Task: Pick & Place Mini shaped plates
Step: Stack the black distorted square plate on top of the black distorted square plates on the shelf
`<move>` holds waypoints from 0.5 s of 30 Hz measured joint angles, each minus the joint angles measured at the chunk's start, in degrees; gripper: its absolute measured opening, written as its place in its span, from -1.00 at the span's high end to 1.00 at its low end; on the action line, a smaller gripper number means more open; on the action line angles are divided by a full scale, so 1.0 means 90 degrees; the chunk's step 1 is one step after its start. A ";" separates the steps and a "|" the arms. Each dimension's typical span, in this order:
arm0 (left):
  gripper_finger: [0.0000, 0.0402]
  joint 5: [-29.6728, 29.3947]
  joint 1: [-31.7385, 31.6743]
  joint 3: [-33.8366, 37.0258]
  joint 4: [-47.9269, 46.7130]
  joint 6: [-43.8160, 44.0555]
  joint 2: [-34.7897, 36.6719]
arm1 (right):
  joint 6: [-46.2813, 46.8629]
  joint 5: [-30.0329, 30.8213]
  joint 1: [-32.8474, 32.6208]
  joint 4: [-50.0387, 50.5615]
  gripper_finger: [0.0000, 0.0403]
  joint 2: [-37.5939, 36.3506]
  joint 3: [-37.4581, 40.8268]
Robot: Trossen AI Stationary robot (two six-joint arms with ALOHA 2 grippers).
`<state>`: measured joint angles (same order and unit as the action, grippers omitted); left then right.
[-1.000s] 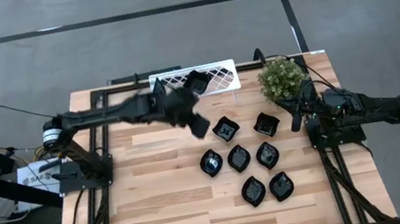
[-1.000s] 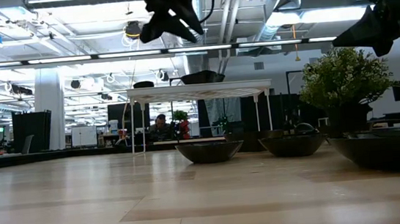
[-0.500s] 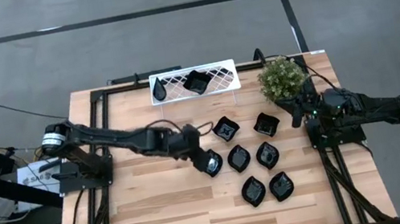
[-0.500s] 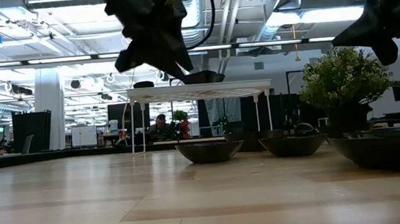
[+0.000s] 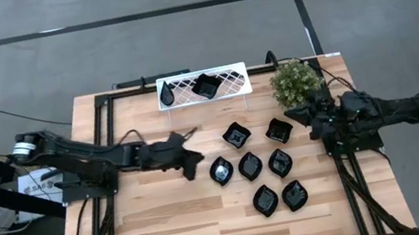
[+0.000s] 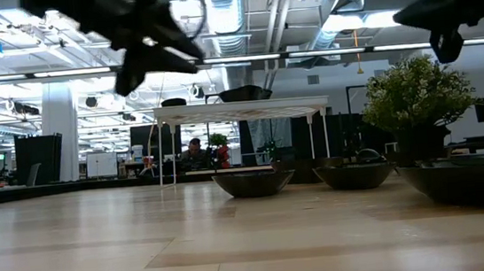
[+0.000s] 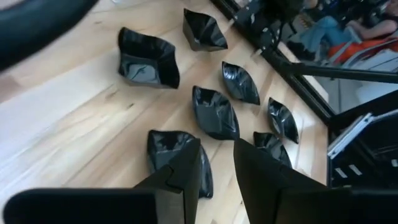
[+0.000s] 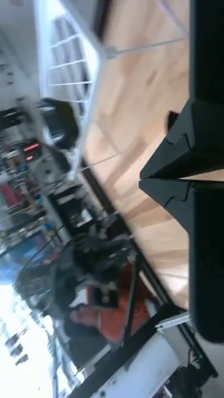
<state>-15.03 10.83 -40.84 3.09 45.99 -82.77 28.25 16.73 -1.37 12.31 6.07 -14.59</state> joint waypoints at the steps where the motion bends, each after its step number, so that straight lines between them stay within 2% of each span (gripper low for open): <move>1: 0.52 -0.0002 0.0000 0.0198 0.0027 -0.0001 0.0218 | 0.0127 0.0029 -0.0021 0.0003 0.99 0.0153 0.0000; 8: 0.52 -0.0244 0.0007 0.1344 0.0119 -0.0013 0.1743 | 0.0634 0.0032 -0.0065 -0.0276 0.99 0.1687 -0.0038; 15: 0.52 -0.0430 0.0007 0.2150 0.0175 -0.0028 0.2948 | 0.0809 0.0102 -0.0058 -0.0047 0.99 0.3431 -0.0946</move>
<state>-18.89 10.90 -21.48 4.67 45.74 -56.24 35.53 17.65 -1.89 11.89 36.95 -23.10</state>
